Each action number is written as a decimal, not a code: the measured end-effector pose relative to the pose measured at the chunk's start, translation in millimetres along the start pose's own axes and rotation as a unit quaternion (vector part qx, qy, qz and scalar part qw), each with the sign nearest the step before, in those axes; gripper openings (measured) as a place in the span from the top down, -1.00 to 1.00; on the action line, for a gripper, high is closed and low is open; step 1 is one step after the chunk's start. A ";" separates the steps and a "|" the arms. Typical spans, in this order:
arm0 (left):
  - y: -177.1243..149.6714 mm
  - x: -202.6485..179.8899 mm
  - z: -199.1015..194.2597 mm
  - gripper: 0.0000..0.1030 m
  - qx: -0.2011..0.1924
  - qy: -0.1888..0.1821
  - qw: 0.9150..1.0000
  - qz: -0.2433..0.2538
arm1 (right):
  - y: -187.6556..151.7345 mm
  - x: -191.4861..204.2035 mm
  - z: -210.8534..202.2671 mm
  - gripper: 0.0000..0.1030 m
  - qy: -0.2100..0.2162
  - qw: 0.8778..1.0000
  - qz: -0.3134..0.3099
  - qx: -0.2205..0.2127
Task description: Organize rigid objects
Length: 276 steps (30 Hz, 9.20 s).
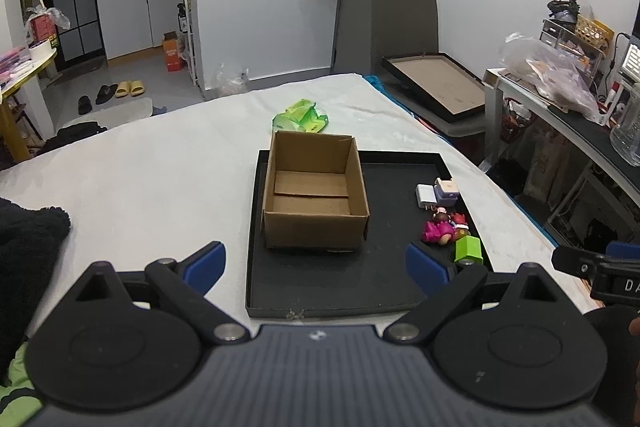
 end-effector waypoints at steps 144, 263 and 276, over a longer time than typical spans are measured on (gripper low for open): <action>-39.9 126.0 221.4 0.69 0.082 -0.061 0.982 -0.157 | 15.2 57.5 189.1 -0.01 0.092 0.975 0.149 0.133; -24.9 113.3 210.3 0.09 0.046 0.103 0.988 -0.107 | -16.3 29.4 283.7 -0.26 0.050 0.991 -0.072 0.102; -30.3 122.9 206.6 0.10 0.042 0.074 0.988 -0.126 | 14.9 57.2 229.5 -0.26 0.061 0.994 -0.068 0.063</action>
Point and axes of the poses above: each gripper's, at about its wrist camera, not at the fingertips, and z roughly the way its jaws point, x to its left, y to its top, the point moved 7 cm from there along z, roughly the way its jaws point, and after that the axes turned 9 degrees about -y, right-handed, at the moved point
